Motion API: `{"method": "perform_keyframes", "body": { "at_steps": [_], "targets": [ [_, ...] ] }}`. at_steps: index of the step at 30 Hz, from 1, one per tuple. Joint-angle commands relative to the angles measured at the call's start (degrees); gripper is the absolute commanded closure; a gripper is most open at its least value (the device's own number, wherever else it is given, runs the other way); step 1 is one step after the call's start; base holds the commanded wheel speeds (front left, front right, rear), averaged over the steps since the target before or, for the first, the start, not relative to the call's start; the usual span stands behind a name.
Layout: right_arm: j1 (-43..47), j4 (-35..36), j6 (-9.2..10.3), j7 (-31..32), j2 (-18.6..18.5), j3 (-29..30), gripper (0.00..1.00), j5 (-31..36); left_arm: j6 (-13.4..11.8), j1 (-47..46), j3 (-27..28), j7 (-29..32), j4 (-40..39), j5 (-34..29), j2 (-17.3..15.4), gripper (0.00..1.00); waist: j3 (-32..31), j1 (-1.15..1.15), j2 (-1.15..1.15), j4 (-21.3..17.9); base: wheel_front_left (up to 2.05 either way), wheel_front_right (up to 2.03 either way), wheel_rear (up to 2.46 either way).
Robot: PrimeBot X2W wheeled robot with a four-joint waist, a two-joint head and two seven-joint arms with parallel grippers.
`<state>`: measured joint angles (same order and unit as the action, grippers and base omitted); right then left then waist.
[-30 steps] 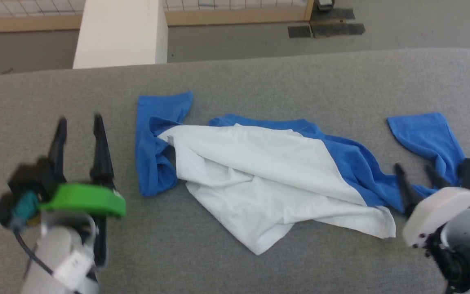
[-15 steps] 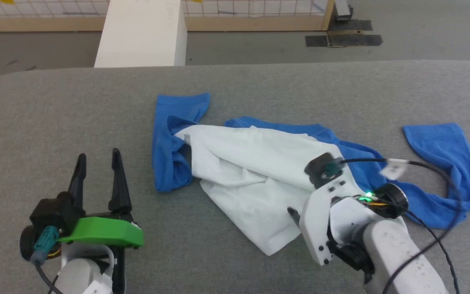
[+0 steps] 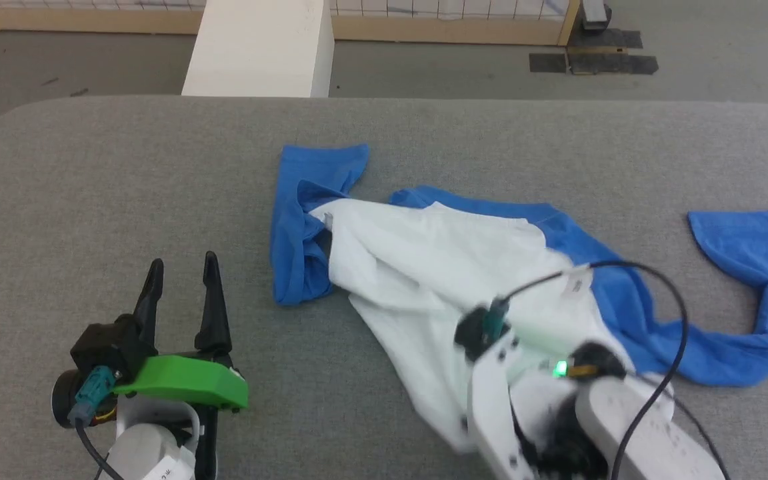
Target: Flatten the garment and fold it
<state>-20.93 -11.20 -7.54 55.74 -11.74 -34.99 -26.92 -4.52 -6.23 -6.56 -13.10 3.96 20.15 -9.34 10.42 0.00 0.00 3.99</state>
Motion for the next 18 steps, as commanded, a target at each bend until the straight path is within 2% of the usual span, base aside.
{"method": "perform_keyframes", "body": {
  "at_steps": [1,4,7,11,14,15,18],
  "targets": [
    [3.1,1.8,0.05,3.2,-2.1,-2.2,1.00,-3.0,0.4,-0.5,-0.1,0.3,0.2,0.5,-0.1,0.00,-1.1,0.00,0.00,-0.5,0.00,0.00,0.00],
    [7.1,9.2,0.05,11.2,-7.9,-3.9,1.00,-10.1,0.4,-0.1,-0.2,0.6,0.2,0.8,-0.2,0.00,-2.1,0.00,0.00,-1.1,0.00,0.00,0.00],
    [11.7,13.9,0.05,17.8,-11.7,-3.1,1.00,-14.1,0.3,0.2,-0.5,1.1,0.1,1.0,-0.1,0.00,-2.5,0.00,0.00,-1.7,0.00,0.00,0.00],
    [17.7,17.7,0.05,25.0,-13.8,-1.2,1.00,-17.1,0.2,0.3,-0.8,2.1,0.2,1.4,-0.1,0.00,-2.5,0.00,0.00,-2.3,0.00,0.00,0.00],
    [19.9,20.6,0.05,24.9,-12.3,1.8,1.00,-17.4,0.1,0.4,-0.8,2.7,0.2,1.6,-0.3,0.00,-2.3,0.00,0.00,-2.8,0.00,0.00,0.00],
    [20.0,21.6,0.05,22.7,-10.9,3.7,0.00,-17.0,0.0,0.5,-0.7,2.8,0.2,1.7,-0.4,0.00,-2.4,0.00,0.00,-3.0,0.00,0.00,0.00],
    [19.3,23.7,0.05,13.8,-6.5,9.6,0.00,-14.5,-0.1,0.7,-0.6,3.1,0.3,1.9,-0.7,0.00,-2.9,0.00,0.00,-3.3,0.00,0.00,0.00]
  ]
}}
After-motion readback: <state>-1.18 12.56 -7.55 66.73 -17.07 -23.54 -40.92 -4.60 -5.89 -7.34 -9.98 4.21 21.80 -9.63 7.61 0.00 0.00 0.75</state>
